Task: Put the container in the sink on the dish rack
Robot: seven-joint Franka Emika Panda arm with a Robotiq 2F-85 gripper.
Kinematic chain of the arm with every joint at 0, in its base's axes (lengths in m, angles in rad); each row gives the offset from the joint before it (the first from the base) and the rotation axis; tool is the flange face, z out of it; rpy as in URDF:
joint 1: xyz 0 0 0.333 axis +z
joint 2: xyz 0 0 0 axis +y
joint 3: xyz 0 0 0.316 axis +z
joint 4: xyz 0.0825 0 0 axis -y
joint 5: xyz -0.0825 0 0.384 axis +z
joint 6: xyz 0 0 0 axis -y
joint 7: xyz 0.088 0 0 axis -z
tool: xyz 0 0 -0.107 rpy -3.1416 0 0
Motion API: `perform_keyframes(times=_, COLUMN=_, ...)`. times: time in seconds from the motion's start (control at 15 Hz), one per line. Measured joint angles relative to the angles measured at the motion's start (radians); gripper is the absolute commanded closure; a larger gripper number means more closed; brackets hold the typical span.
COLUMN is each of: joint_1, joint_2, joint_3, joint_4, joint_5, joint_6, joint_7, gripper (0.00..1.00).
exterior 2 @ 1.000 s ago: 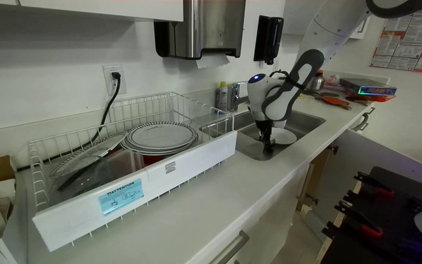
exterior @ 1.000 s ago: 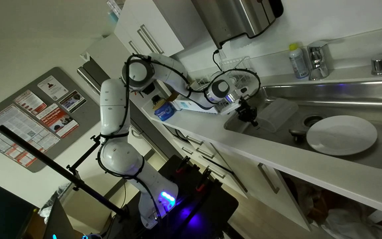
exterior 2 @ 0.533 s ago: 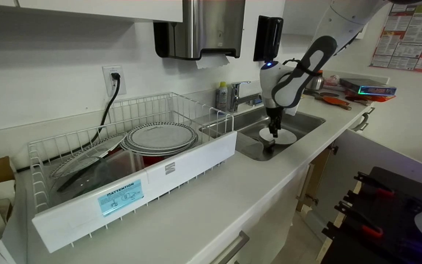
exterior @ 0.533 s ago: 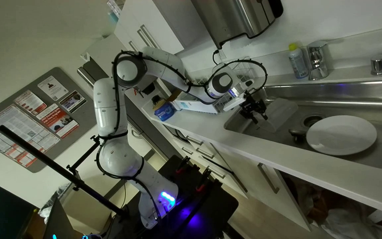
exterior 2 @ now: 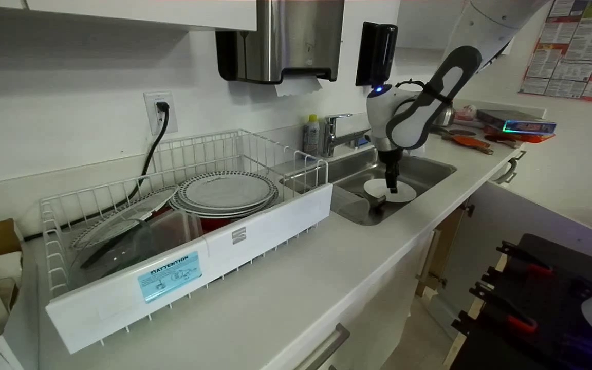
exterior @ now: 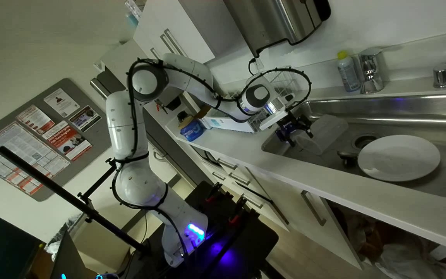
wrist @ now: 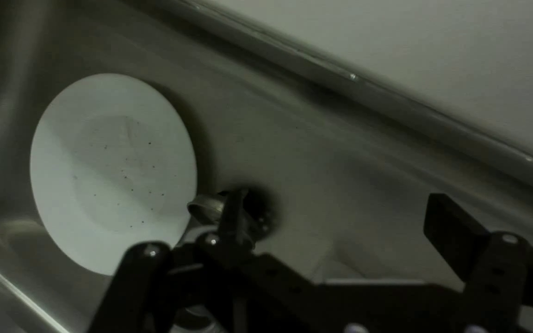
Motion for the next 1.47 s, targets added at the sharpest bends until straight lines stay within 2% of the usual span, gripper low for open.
perform_keyframes(times=0.13, joint_1=0.002, joint_2=0.003, joint_3=-0.003, joint_4=0.004, joint_5=-0.027, joint_6=0.003, joint_7=0.011, gripper=0.0)
perform_keyframes(times=0.4, joint_1=0.03, joint_2=0.041, joint_3=-0.005, joint_4=0.032, joint_5=-0.228, joint_6=0.096, joint_7=0.047, gripper=0.0)
perform_keyframes(times=0.6, joint_1=0.045, joint_2=0.075, joint_3=0.019, joint_4=0.053, joint_5=-0.347, joint_6=0.17, joint_7=0.039, gripper=0.0)
perform_keyframes(times=0.8, joint_1=0.035, joint_2=0.098, joint_3=0.052, joint_4=0.06, joint_5=-0.424, joint_6=0.214, joint_7=-0.026, gripper=0.0)
perform_keyframes(times=1.2, joint_1=0.009, joint_2=0.131, joint_3=0.077, joint_4=0.077, joint_5=-0.617, joint_6=0.215, joint_7=-0.188, gripper=0.0)
perform_keyframes(times=1.47, joint_1=0.008, joint_2=0.14, joint_3=0.079, joint_4=0.083, joint_5=-0.654, joint_6=0.215, joint_7=-0.208, gripper=0.0)
